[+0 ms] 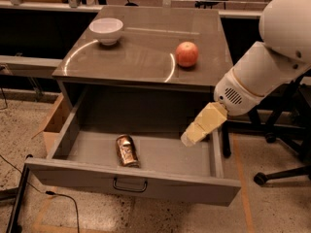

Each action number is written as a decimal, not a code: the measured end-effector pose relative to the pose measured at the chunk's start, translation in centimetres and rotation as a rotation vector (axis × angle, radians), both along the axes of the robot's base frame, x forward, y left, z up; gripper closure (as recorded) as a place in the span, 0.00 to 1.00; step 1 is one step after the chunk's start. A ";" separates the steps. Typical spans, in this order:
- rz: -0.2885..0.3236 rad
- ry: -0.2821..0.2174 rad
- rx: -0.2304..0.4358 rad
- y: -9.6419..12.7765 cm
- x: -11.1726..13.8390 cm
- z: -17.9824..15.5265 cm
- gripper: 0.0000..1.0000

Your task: Pick orange can from top drawer and place on counter

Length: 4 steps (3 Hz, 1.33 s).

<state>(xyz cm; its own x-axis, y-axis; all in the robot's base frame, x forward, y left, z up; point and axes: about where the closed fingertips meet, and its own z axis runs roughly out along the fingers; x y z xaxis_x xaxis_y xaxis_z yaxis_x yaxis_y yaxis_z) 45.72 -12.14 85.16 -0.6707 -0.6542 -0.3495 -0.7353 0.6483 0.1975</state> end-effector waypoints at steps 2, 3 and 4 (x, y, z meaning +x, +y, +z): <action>-0.051 0.015 0.001 1.2 1.0 -1.0 0.00; -0.182 0.021 0.003 3.4 5.2 -4.3 0.00; -0.305 0.034 0.010 5.6 8.8 -7.3 0.00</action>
Offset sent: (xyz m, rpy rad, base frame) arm 0.0364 0.0364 -0.0337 0.0070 0.0456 -0.1736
